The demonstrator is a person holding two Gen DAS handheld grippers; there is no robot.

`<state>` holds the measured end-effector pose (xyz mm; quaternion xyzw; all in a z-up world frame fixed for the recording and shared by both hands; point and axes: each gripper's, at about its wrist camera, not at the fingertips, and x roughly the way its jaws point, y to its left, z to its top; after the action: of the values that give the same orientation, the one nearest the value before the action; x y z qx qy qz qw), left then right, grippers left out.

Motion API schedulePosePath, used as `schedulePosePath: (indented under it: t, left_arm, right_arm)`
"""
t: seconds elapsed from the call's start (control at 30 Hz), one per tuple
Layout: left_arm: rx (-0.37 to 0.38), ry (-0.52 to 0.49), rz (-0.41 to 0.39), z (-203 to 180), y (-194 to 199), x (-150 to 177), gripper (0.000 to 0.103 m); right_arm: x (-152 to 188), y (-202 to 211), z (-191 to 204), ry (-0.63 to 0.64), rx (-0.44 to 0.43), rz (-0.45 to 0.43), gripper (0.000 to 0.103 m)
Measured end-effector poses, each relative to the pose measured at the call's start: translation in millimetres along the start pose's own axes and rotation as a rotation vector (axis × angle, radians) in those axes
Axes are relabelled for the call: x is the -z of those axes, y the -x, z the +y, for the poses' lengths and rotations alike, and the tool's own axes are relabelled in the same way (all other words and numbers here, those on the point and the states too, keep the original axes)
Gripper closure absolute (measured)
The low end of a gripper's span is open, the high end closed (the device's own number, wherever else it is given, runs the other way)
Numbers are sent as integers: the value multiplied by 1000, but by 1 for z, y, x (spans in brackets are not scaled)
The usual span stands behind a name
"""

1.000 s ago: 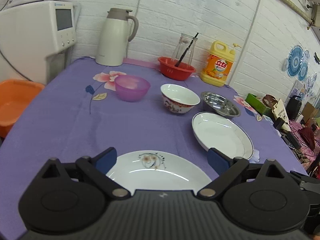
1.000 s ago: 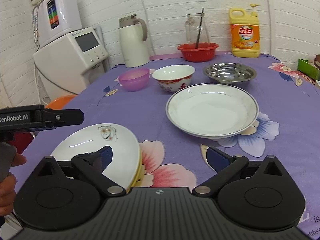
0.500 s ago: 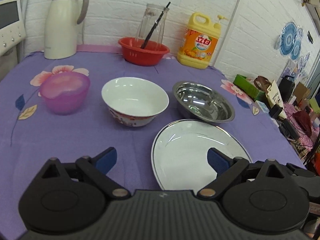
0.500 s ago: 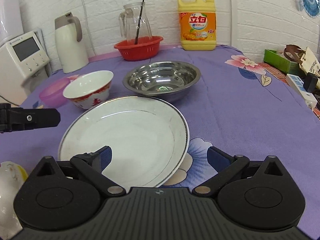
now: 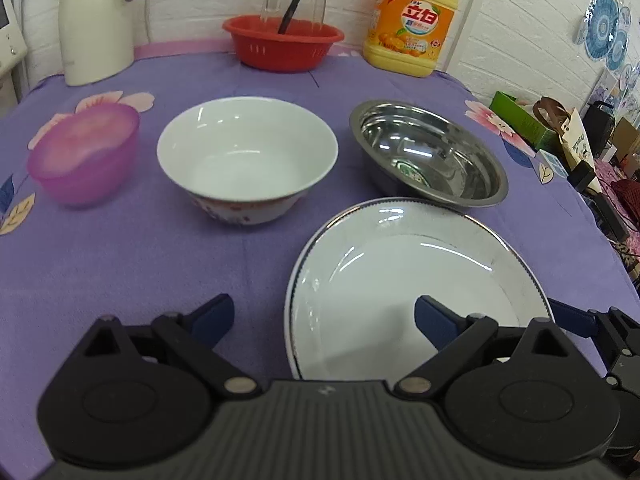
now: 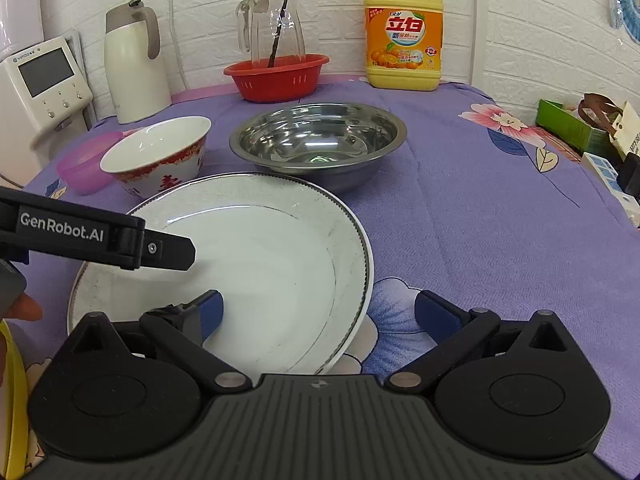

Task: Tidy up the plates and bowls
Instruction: 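Grasp the dark-rimmed white plate's edge with the left gripper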

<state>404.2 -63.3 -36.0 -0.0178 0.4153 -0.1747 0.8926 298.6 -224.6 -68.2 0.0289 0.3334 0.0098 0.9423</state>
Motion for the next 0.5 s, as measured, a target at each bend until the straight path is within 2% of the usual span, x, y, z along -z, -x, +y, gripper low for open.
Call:
schedulePosePath:
  t: [0.37,0.5]
  left_arm:
    - [-56,-45,37,-15,-5,-1,7]
    - [-50,-73,41,-21,-7,0,7]
  right_arm:
    - [1,1,5,25,-31,1,0]
    - [1,0,9,37,-48,-5,0]
